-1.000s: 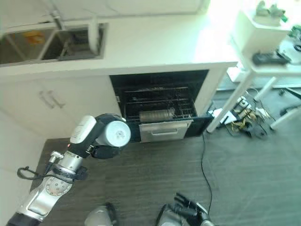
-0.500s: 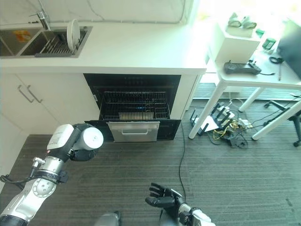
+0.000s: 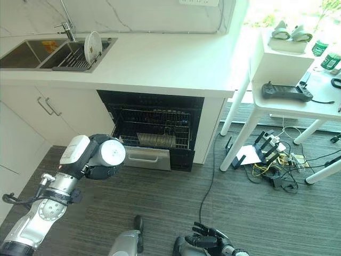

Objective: Place the dishes in the dishwasher.

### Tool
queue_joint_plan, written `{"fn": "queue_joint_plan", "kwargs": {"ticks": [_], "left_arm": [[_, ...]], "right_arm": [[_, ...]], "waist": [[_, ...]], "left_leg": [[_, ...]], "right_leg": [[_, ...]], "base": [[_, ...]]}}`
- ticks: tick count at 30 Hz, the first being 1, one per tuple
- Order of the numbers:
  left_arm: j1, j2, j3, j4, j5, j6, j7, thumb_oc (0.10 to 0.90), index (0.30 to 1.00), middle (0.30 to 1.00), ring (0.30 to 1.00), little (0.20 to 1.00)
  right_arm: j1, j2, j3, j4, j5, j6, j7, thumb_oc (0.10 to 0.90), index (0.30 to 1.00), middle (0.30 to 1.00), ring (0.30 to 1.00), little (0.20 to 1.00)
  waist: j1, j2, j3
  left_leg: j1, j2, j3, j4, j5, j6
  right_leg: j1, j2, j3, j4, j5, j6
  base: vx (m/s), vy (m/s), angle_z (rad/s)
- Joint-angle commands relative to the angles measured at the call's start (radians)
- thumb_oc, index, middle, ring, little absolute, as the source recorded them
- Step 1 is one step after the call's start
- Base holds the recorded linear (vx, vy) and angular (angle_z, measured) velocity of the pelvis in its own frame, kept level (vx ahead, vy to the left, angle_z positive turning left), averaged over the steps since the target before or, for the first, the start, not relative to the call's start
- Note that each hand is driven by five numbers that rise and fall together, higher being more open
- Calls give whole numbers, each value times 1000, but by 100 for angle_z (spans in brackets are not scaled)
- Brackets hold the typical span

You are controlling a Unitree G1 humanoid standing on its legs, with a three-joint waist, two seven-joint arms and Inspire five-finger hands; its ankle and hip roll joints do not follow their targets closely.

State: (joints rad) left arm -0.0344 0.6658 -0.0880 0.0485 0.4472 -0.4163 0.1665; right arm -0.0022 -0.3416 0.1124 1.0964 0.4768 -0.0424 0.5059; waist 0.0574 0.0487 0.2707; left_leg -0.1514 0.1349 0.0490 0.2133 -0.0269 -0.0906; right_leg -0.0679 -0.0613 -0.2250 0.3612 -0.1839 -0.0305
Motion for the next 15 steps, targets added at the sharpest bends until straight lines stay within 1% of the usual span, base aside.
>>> {"fn": "queue_joint_plan", "kwargs": {"ticks": [1, 2, 3, 4, 6, 7, 8, 9, 10, 11, 12, 13, 15], "left_arm": [[-91, 65, 56, -134, -20, -71, 31, 400, 300, 300, 300, 300], [-102, 75, 58, -144, -39, -69, 15, 400, 300, 300, 300, 300], [-111, 75, 62, -158, -37, -62, -12, 400, 300, 300, 300, 300], [-117, 75, 57, -167, -23, -44, -27, 400, 300, 300, 300, 300], [-125, 93, 44, -170, -20, -25, -39, 400, 300, 300, 300, 300], [-132, 112, 41, -165, -29, -24, -35, 400, 300, 300, 300, 300], [-133, 120, 44, -166, -33, -24, -33, 400, 300, 300, 300, 300], [-135, 130, 47, -168, -40, -21, -32, 400, 300, 300, 300, 300], [-137, 145, 49, -172, -48, -8, -41, 400, 300, 300, 300, 300], [-140, 157, 48, -171, -53, 0, -44, 400, 300, 300, 300, 300], [-146, 178, 47, -166, -54, 5, -53, 400, 300, 300, 300, 300], [-147, 187, 49, -161, -58, -3, -68, 400, 300, 300, 300, 300], [-154, 190, 45, -162, -63, 3, -75, 400, 300, 300, 300, 300]], "right_arm": [[7, 30, 19, -43, 32, -41, 39, 800, 900, 900, 900, 900], [0, 32, 15, -42, 44, -32, 36, 800, 900, 900, 900, 900], [-3, 36, 12, -52, 58, -24, 23, 800, 900, 900, 900, 900], [-6, 42, 8, -66, 58, -15, 8, 800, 900, 900, 900, 900], [-11, 52, 4, -91, 43, -6, -11, 800, 900, 900, 900, 900], [-13, 51, 6, -91, 40, -24, 0, 800, 900, 900, 900, 900], [-11, 48, 8, -97, 42, -28, 6, 800, 900, 900, 900, 900], [-7, 42, 7, -107, 43, -30, 9, 800, 900, 900, 900, 900], [-2, 37, 5, -123, 41, -22, 8, 800, 900, 900, 900, 900], [-1, 36, 2, -120, 37, -24, 12, 800, 900, 900, 900, 900], [3, 35, -6, -112, 26, -26, 20, 800, 900, 900, 900, 900], [13, 30, -7, -103, 23, -29, 25, 800, 900, 900, 900, 900], [20, 31, -11, -76, 36, -43, 23, 800, 900, 900, 900, 900]], "waist": [[-2, -21, -90], [2, -22, -102], [6, -22, -108], [1, -19, -106], [-21, -7, -88], [-32, -8, -65], [-36, -16, -55], [-45, -32, -45], [-58, -52, -39], [-67, -55, -38], [-79, -55, -40], [-86, -54, -50], [-87, -47, -72]], "left_leg": [[-30, -65, -43, 87, -116, 31], [-11, -82, -48, 87, -136, 41], [-6, -95, -50, 87, -148, 53], [3, -104, -56, 87, -149, 66], [25, -110, -74, 87, -159, 96], [40, -107, -69, 87, -166, 99], [46, -109, -58, 87, -173, 96], [55, -119, -42, 87, -189, 95], [69, -131, -23, 87, -213, 98], [79, -134, -21, 87, -223, 101], [86, -129, -14, 87, -236, 105], [81, -122, -1, 87, -240, 104], [76, -98, 14, 87, -231, 94]], "right_leg": [[42, -67, 70, -61, -35, 150], [47, -79, 65, -61, -30, 159], [67, -81, 59, -61, -30, 160], [75, -75, 54, -61, -8, 165], [59, -56, 51, -61, 103, 188], [18, -50, 49, -61, 109, 185], [-10, -53, 51, -61, 94, 180], [-61, -67, 62, -61, 96, 183], [-134, -87, 86, -61, 126, 201], [-160, -91, 102, -61, 145, 210], [-178, -82, 130, -61, 152, 214], [-166, -72, 133, -61, 127, 201], [-134, -58, 120, -61, 91, 186]], "base": [[192, 183, -14], [246, 188, -18], [292, 204, -19], [262, 161, -18], [193, 85, -11], [146, -41, -11], [136, -142, -14], [170, -231, -15], [177, -224, -25], [227, -252, -20], [240, -279, -8], [330, -378, 12], [319, -312, 20]]}}
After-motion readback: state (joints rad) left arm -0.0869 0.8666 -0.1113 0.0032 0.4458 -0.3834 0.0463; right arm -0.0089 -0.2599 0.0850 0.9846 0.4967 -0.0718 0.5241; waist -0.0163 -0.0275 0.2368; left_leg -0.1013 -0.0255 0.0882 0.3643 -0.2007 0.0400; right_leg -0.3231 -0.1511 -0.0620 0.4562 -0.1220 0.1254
